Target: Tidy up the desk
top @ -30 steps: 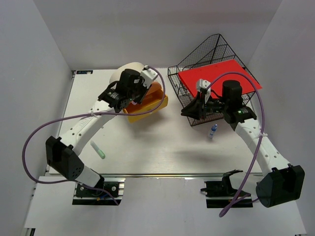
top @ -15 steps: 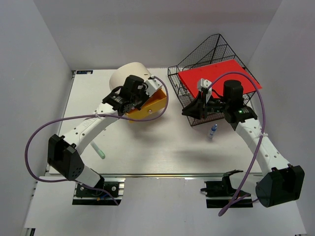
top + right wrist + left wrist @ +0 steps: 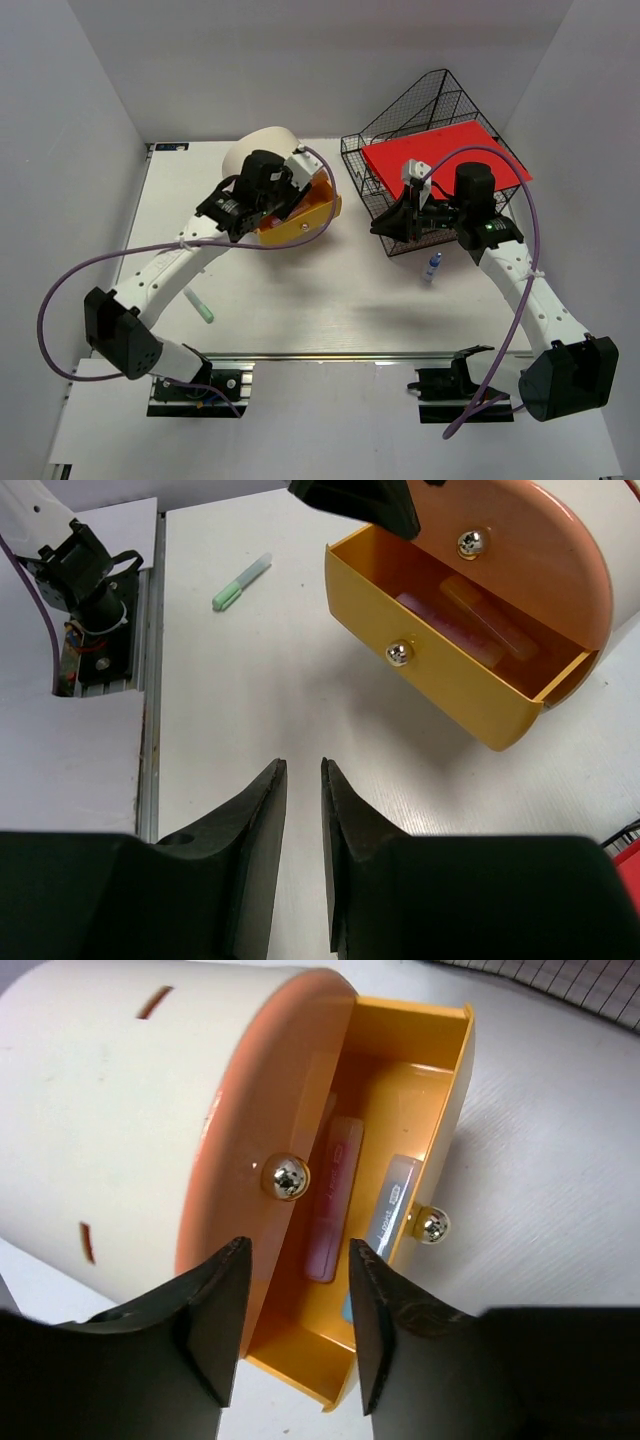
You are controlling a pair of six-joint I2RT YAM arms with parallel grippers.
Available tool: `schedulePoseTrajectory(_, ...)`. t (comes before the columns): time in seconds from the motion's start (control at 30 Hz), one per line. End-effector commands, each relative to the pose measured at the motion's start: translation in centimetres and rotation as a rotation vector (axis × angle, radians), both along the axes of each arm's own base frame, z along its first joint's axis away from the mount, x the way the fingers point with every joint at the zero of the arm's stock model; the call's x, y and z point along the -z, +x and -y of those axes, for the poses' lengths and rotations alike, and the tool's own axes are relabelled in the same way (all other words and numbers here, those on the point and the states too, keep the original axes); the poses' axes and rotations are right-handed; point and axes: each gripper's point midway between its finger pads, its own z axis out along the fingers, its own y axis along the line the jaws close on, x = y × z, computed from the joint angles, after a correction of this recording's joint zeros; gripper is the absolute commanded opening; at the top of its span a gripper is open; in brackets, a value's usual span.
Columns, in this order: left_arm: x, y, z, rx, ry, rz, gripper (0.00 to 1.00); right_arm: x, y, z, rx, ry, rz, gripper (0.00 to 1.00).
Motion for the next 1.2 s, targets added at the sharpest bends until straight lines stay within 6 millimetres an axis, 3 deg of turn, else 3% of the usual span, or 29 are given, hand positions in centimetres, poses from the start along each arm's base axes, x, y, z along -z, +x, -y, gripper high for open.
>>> schedulePoseTrajectory(0.0, -5.5, -1.0, 0.2, -0.027, -0.165, 0.083, 0.53, -0.7, -0.2, 0.1, -0.018, 0.012, 0.025, 0.26)
schedulePoseTrajectory(0.03, -6.6, -1.4, -0.4, -0.056, -0.219, 0.098, 0.48, -0.7, -0.3, 0.2, -0.018, 0.012, 0.026, 0.26)
schedulePoseTrajectory(0.07, -7.1, -1.8, -0.9, -0.114, -0.304, 0.079, 0.36, -0.8, -0.4, 0.0, -0.024, 0.012, 0.025, 0.26)
schedulePoseTrajectory(0.1, -6.8, -2.1, -1.6, -0.169, -0.343, 0.073, 0.29, -0.8, -0.4, 0.1, -0.022, 0.012, 0.030, 0.26)
schedulePoseTrajectory(0.17, -7.6, -3.1, -4.2, -0.368, -0.466, 0.080, 0.16, -1.0, -0.5, 0.1, -0.027, 0.010, 0.040, 0.16)
schedulePoseTrajectory(0.2, -7.4, -3.3, -5.4, -0.435, -0.492, 0.078, 0.09, -1.2, -0.5, 0.2, -0.024, 0.009, 0.049, 0.05)
schedulePoseTrajectory(0.27, -5.5, -4.1, -8.3, -0.647, -0.522, 0.029, 0.00, -1.4, -0.6, 0.2, -0.021, 0.008, 0.052, 0.00)
schedulePoseTrajectory(0.37, -2.3, -5.6, -11.2, -0.867, -0.523, -0.079, 0.00, -1.6, -0.7, 0.2, -0.018, 0.008, 0.057, 0.00)
schedulePoseTrajectory(0.5, 1.0, -8.8, -15.0, -1.207, -0.551, -0.198, 0.24, -1.9, -0.5, 0.4, 0.006, 0.007, 0.067, 0.00)
schedulePoseTrajectory(0.57, 3.1, -10.3, -16.0, -1.293, -0.571, -0.238, 0.73, -2.1, -0.3, 0.5, 0.026, 0.003, 0.080, 0.00)
schedulePoseTrajectory(0.6, 2.5, -10.7, -16.0, -1.280, -0.645, -0.220, 0.98, -2.1, -0.2, 0.6, 0.033, 0.001, 0.082, 0.00)
schedulePoseTrajectory(0.8, 7.3, -12.4, -20.1, -1.428, -0.481, -0.242, 0.98, -2.0, -0.1, 0.6, 0.037, 0.002, 0.066, 0.00)
schedulePoseTrajectory(0.93, 10.7, -12.3, -21.3, -1.460, -0.455, -0.309, 0.98, -1.9, 0.2, 0.7, 0.054, -0.005, 0.068, 0.00)
schedulePoseTrajectory(0.97, 12.0, -12.7, -21.6, -1.481, -0.440, -0.342, 0.94, -1.9, 0.2, 0.6, 0.052, -0.005, 0.068, 0.00)
schedulePoseTrajectory(1.17, 16.0, -12.3, -23.1, -1.578, -0.454, -0.454, 0.76, -1.7, 0.4, 0.7, 0.060, -0.012, 0.072, 0.00)
